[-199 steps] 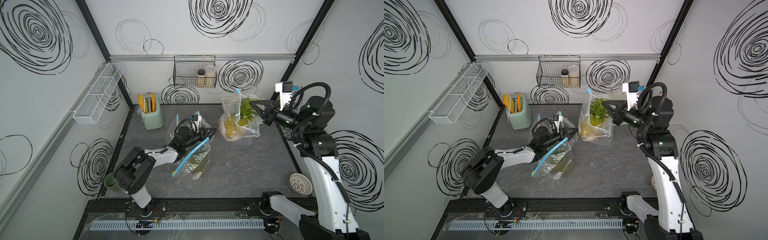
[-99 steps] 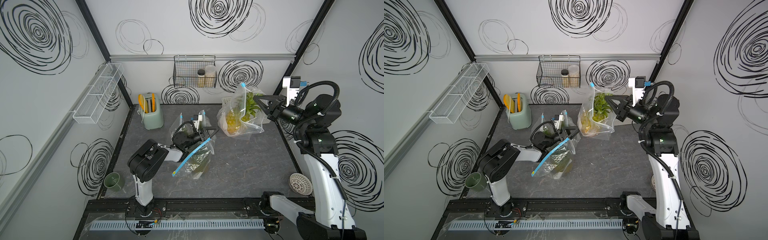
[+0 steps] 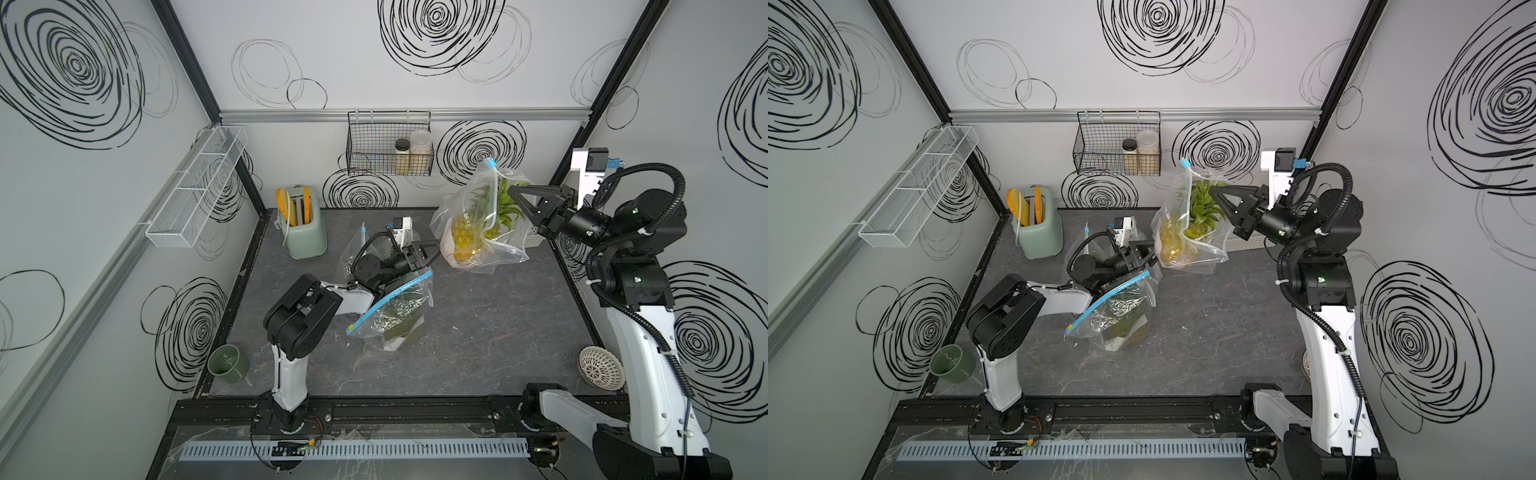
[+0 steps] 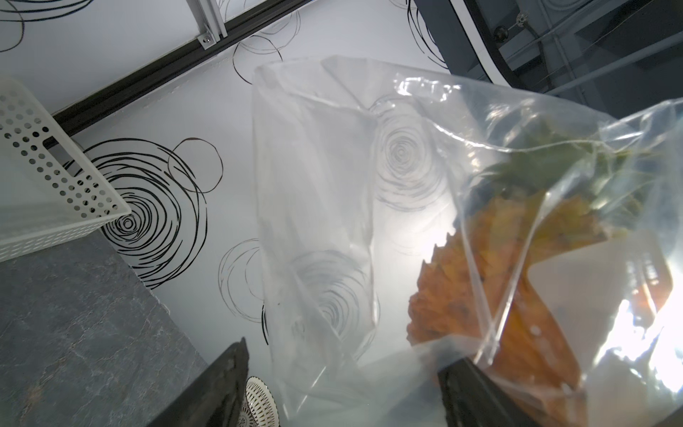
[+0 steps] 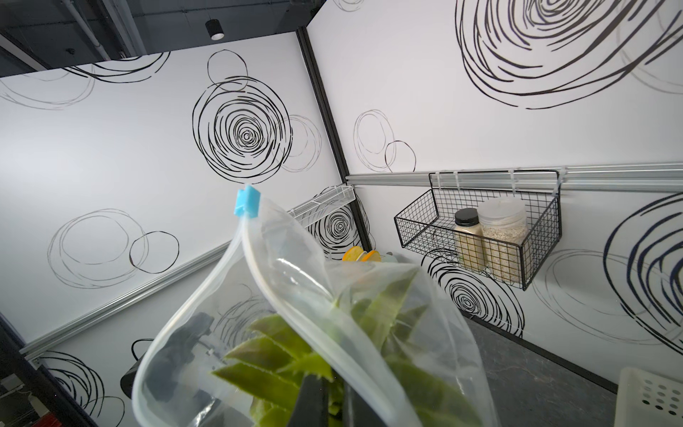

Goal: Open the zip-top bag and take out the pineapple
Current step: Pick up the pineapple from the zipper food storage bag.

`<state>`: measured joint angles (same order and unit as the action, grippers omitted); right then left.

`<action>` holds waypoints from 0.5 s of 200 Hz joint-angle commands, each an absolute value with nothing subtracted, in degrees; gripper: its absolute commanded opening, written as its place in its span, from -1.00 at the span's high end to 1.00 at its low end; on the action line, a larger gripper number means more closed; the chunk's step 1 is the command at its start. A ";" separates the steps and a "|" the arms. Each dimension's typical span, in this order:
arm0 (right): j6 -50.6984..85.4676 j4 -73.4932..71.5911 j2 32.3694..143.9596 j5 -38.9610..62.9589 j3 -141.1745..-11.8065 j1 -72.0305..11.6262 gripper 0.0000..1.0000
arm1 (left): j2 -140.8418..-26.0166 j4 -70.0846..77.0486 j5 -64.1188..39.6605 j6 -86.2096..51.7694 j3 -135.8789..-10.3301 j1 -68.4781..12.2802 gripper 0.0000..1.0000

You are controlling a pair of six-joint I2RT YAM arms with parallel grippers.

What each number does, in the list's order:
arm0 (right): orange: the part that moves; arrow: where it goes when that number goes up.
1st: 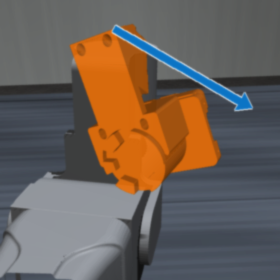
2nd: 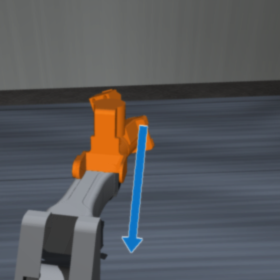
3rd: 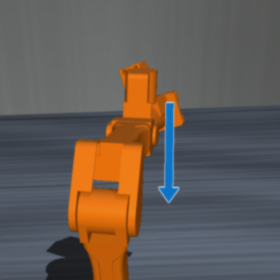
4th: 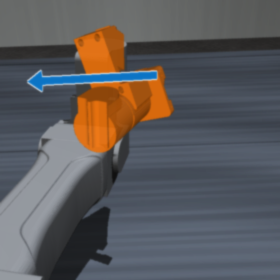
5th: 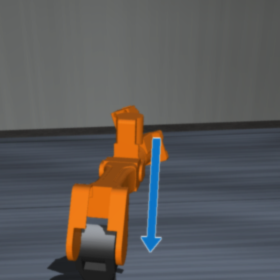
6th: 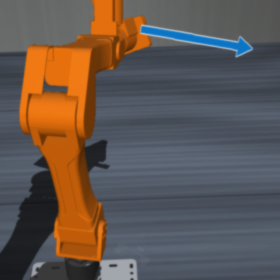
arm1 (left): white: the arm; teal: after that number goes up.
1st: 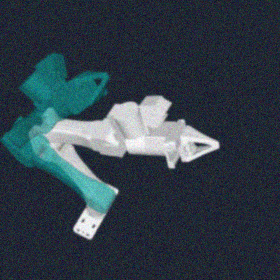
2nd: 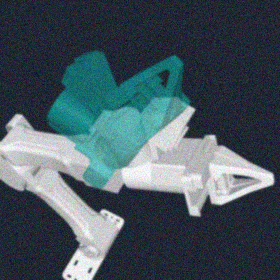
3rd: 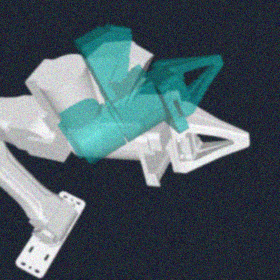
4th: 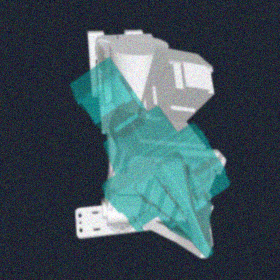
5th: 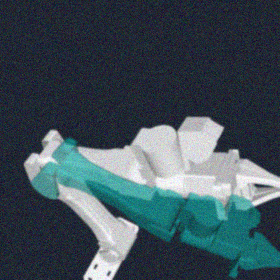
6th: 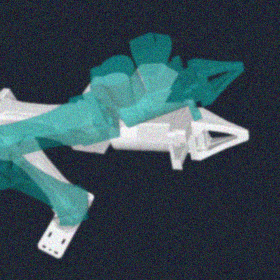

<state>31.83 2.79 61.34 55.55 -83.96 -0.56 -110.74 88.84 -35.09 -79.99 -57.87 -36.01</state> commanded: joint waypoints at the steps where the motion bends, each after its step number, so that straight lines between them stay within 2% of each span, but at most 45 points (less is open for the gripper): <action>1: 34.28 -3.31 59.96 55.21 -82.34 -0.47 1.00 | -111.09 104.07 -34.33 -82.24 -61.30 -36.65 -0.52; 21: 34.58 -4.45 59.90 54.89 -80.36 -0.46 1.00 | -111.18 104.06 -34.10 -82.74 -62.46 -36.74 -0.20; 48: 34.40 -4.84 60.04 54.92 -79.29 -0.55 1.00 | -110.92 103.99 -33.74 -82.90 -62.20 -36.57 0.66; 56: 34.10 -4.45 60.07 55.12 -79.34 -0.52 1.00 | -110.87 103.97 -33.60 -82.71 -61.82 -36.41 1.00; 80: 32.77 -2.29 60.23 55.67 -80.37 -0.57 1.00 | -111.09 102.88 -30.93 -83.19 -58.53 -34.98 1.00; 100: 31.38 0.44 60.20 56.15 -81.83 -0.51 1.00 | -109.80 95.16 -29.50 -78.95 -55.13 -33.34 1.00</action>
